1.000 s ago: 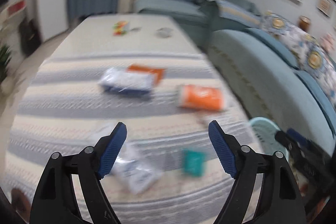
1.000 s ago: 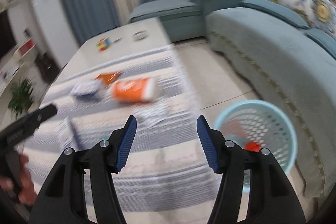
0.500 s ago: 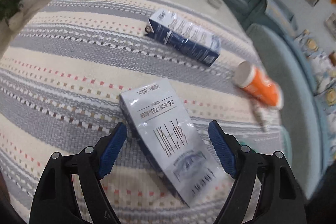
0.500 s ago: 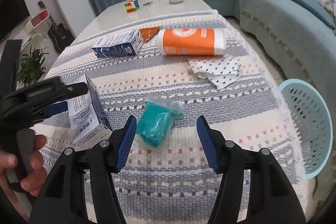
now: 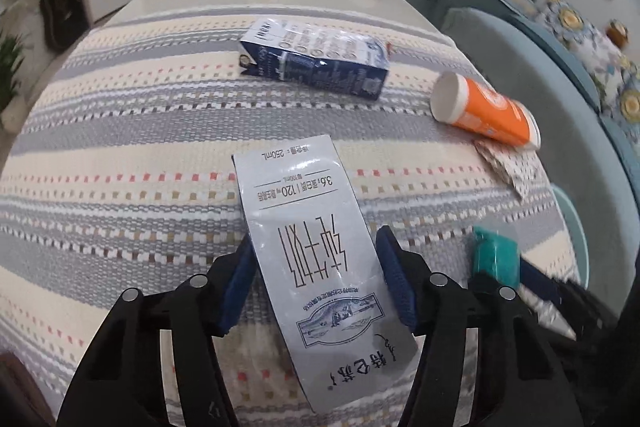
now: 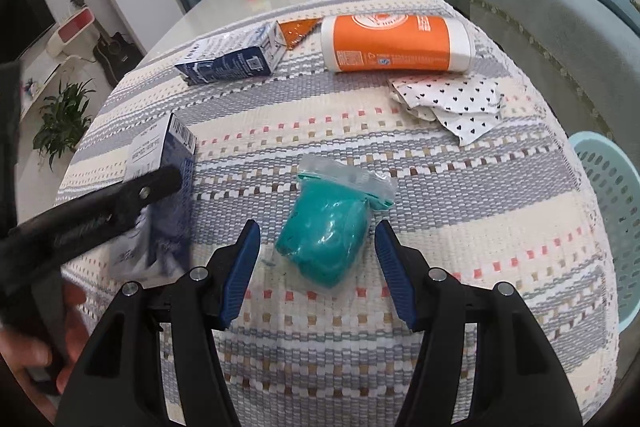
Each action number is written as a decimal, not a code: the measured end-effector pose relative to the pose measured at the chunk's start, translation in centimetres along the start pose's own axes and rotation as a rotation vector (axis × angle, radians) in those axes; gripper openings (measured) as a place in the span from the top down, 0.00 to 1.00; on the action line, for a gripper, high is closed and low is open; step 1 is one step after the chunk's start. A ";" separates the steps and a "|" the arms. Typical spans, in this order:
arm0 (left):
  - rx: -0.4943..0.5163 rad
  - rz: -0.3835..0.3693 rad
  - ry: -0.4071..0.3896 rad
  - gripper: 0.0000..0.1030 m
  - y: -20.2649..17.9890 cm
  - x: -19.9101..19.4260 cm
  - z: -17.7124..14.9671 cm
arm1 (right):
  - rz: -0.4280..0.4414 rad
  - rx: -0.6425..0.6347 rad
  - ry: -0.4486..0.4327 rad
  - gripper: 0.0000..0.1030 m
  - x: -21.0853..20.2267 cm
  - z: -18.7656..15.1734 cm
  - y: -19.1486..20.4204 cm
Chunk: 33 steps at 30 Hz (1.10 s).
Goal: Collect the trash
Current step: 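Carry the carton and teal packet over the blue basket and release both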
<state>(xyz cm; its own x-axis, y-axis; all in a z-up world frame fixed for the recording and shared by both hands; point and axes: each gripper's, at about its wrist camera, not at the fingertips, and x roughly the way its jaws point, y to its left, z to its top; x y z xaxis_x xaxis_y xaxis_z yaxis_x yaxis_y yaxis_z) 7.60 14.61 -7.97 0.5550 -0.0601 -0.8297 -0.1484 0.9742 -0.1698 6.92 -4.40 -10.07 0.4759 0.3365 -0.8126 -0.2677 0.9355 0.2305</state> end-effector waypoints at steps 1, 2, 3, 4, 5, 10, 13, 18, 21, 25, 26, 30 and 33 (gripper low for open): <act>0.011 -0.007 -0.001 0.45 -0.1 -0.2 -0.3 | -0.007 -0.001 0.003 0.46 0.2 0.0 0.1; 0.017 -0.012 -0.001 0.45 -0.2 -0.2 -0.4 | -0.019 -0.007 -0.001 0.47 0.2 0.1 0.2; 0.022 -0.015 -0.002 0.45 -0.2 -0.4 -0.6 | -0.027 -0.014 -0.003 0.59 0.2 0.1 0.3; 0.025 -0.018 -0.007 0.45 -0.2 -0.6 -0.8 | -0.035 -0.029 0.000 0.62 0.4 0.1 0.6; 0.027 -0.021 -0.013 0.45 -0.1 -0.6 -0.8 | -0.041 -0.037 -0.004 0.63 0.3 0.1 0.7; 0.056 -0.077 -0.098 0.45 -1.1 -2.9 -0.1 | -0.055 -0.049 -0.077 0.65 -1.7 0.5 0.3; 0.090 -0.114 -0.155 0.45 -2.9 -5.0 0.2 | -0.077 -0.044 -0.144 0.65 -4.2 1.2 -0.7; 0.185 -0.166 -0.226 0.45 -7.3 -8.0 1.0 | -0.135 0.006 -0.260 0.65 -9.4 2.6 -4.6; 0.240 -0.193 -0.242 0.45 -10.7 -8.7 1.8 | -0.195 0.049 -0.316 0.65 -12.4 3.3 -7.9; 0.332 -0.241 -0.267 0.45 -16.6 -9.4 2.7 | -0.290 0.139 -0.355 0.65 -15.4 3.3 -13.6; 0.351 -0.257 -0.271 0.45 -17.9 -9.5 2.8 | -0.299 0.173 -0.349 0.65 -15.8 3.2 -15.4; 0.415 -0.308 -0.263 0.45 -23.3 -8.3 3.1 | -0.344 0.303 -0.303 0.65 -15.8 2.1 -21.5; 0.440 -0.344 -0.230 0.45 -26.3 -6.8 2.9 | -0.367 0.366 -0.247 0.65 -15.1 0.7 -24.8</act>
<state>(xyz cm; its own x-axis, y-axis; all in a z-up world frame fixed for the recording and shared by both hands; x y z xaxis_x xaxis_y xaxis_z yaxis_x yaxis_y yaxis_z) 10.10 -9.95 3.66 0.6812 -0.3873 -0.6212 0.3963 0.9086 -0.1319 6.98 -32.58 -3.12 0.6760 -0.0431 -0.7357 0.2387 0.9573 0.1632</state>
